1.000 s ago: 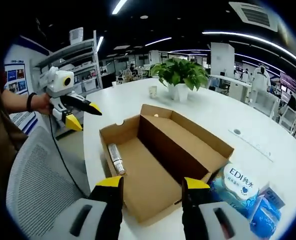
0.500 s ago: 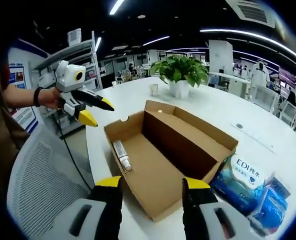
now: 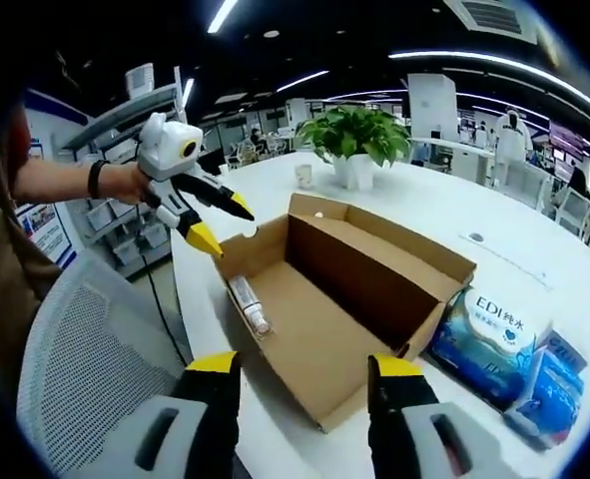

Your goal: Operate the shoe box by opening the lid, removing the specified soft item, and placing it in the target area until the item is outside and the box remains undamaged.

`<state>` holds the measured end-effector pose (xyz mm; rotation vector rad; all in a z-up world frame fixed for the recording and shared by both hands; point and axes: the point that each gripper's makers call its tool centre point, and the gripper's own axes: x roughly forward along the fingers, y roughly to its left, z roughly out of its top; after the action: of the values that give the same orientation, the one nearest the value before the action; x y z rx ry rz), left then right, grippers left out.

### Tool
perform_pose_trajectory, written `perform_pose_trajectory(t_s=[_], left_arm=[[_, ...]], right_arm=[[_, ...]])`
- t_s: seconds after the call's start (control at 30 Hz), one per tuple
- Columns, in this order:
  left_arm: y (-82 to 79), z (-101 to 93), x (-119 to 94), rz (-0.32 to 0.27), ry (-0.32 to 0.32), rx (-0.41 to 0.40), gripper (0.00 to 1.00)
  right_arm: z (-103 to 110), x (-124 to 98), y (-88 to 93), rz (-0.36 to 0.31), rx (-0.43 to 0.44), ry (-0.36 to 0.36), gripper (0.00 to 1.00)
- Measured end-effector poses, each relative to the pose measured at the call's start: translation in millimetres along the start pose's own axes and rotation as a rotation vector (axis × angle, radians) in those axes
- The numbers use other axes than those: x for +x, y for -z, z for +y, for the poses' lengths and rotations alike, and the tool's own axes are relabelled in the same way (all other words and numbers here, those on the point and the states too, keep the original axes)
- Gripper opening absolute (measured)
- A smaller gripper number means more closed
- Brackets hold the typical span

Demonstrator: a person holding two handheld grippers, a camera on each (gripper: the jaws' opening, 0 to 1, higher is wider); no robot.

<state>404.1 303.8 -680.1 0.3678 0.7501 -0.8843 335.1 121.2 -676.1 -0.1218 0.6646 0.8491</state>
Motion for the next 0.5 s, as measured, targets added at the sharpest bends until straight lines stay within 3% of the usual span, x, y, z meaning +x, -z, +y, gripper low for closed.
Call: perform_pose_trajectory(t_s=[0.1,0.27,0.5], left_arm=[[0.7,1.6,8.5,0.026,0.026,0.015,0.56],[13.4,1.9,24.4,0.114,0.074,0.107,0.56],[15.9,-6.4,36.8,0.162,0.143,0.125,0.56]], right_arm=[[2.1,-0.8,1.8,-0.001,0.005,-0.004,0.52],[6.2,-3.0,3.9,-0.001,0.014,-0.015,0.58],[10.8,-4.4,6.9,-0.002,0.031,-0.02,0.61]])
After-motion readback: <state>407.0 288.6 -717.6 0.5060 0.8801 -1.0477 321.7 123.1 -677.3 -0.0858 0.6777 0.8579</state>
